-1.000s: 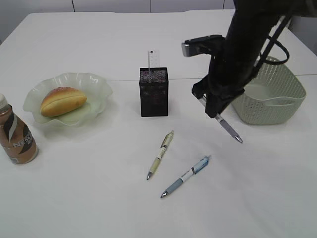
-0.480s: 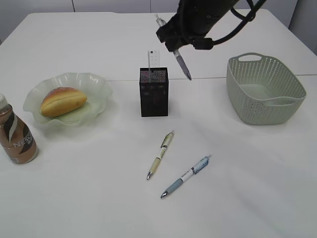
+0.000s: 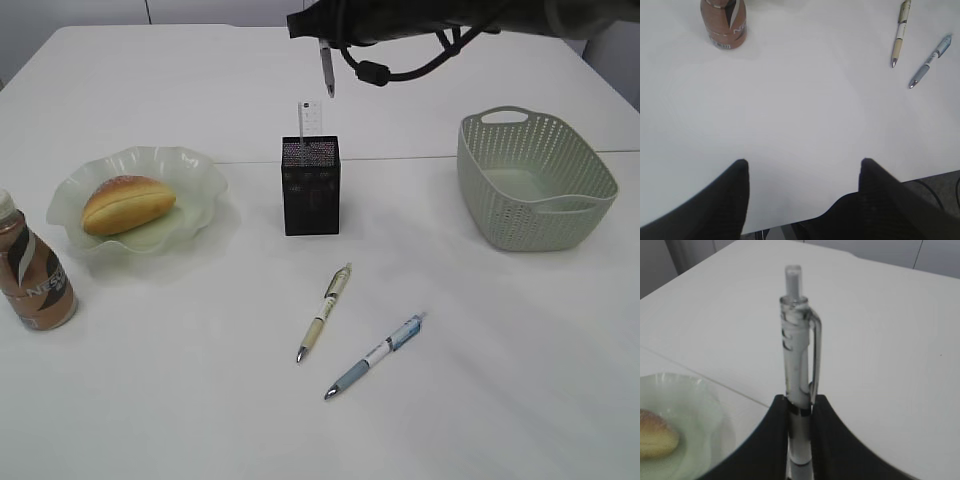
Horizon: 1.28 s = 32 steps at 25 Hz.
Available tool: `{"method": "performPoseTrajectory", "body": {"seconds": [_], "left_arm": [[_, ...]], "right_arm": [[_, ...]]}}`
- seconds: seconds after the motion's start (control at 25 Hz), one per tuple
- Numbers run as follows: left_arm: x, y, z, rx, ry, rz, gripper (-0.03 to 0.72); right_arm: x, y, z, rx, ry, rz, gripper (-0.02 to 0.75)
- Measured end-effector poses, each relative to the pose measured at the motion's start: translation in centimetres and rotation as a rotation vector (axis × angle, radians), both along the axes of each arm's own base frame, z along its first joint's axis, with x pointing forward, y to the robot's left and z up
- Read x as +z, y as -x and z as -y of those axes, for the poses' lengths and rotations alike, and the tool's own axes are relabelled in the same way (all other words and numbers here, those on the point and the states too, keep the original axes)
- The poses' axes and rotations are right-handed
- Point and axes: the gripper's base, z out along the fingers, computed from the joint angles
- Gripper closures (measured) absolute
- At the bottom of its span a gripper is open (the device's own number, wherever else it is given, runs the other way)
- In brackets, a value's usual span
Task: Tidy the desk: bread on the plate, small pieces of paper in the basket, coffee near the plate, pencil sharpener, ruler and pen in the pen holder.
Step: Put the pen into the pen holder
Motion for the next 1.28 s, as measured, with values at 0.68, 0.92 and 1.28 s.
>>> {"method": "performPoseTrajectory", "body": {"seconds": [0.68,0.92,1.28], "left_arm": [[0.0,0.0,0.0,-0.001,0.004,-0.001,0.191],[0.0,0.0,0.0,0.001,0.005,-0.001,0.191],[0.0,0.0,0.0,0.002,0.006,-0.001,0.191]], "right_arm": [[-6.2,0.9,-0.8,-0.119,-0.068,0.184,0.643],[-7.2,0.7,-0.9,-0.125,-0.067,0.185,0.643],[-8.4,0.6,-1.3,-0.12,-0.058,0.17,0.643]]}}
